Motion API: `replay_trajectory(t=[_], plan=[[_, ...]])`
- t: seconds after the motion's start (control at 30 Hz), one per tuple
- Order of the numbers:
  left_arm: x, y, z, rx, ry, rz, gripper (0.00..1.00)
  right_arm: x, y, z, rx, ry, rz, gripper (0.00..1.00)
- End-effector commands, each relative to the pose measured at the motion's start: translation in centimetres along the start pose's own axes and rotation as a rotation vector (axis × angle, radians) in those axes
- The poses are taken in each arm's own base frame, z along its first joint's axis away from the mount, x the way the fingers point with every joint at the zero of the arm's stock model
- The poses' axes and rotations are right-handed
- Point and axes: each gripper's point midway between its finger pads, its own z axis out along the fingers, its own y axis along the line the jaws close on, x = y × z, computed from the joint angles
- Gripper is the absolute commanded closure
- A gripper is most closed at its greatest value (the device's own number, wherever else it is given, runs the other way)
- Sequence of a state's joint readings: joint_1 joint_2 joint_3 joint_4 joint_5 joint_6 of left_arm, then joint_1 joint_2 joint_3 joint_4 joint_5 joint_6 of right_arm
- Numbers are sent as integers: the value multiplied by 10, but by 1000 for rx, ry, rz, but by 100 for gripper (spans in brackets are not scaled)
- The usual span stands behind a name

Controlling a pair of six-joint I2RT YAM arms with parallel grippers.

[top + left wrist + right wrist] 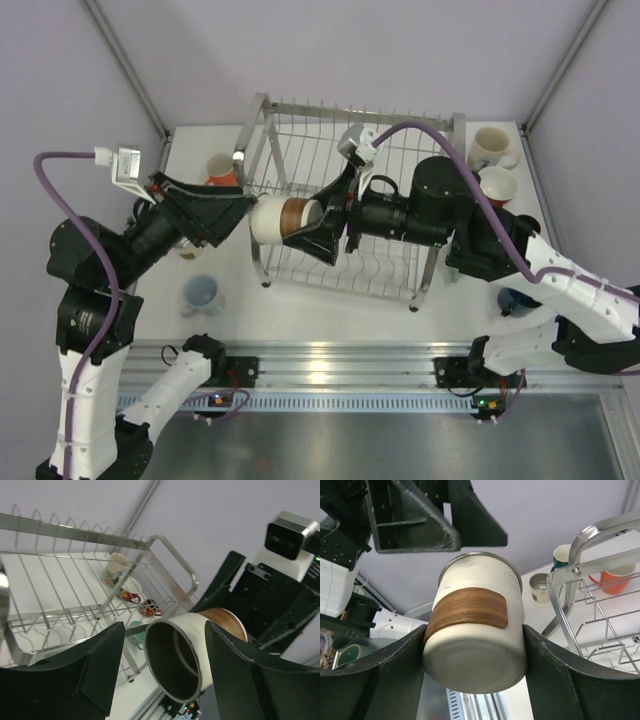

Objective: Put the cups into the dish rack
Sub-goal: Pass the cup from the left arm to the right

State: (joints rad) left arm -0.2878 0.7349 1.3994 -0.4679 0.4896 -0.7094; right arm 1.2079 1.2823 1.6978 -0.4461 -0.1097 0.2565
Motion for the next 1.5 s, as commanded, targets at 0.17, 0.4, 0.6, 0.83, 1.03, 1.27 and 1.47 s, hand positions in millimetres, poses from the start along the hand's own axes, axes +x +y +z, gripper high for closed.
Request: replay_trajectory(t=[0.17, 0.4, 0.6, 0.83, 1.03, 1.27, 1.47], plan=[[22, -18, -10, 89, 87, -137, 36, -27, 5, 2, -4, -49, -33, 100], [35, -7, -10, 58, 107, -222, 57, -32, 8, 1, -15, -73, -31, 100], [45, 5, -9, 10, 107, -325, 69, -47, 11, -13, -23, -143, -43, 100], [44, 3, -8, 4, 90, -484, 94, -50, 20, -21, -80, -196, -72, 100], [38, -6, -12, 29, 62, -563, 100, -57, 23, -30, -88, -236, -84, 100], [20, -18, -18, 115, -38, -700, 100, -56, 26, -38, -106, -249, -92, 69], [-13, -40, -30, 236, -162, -756, 100, -61, 34, -47, -150, -300, -100, 43]])
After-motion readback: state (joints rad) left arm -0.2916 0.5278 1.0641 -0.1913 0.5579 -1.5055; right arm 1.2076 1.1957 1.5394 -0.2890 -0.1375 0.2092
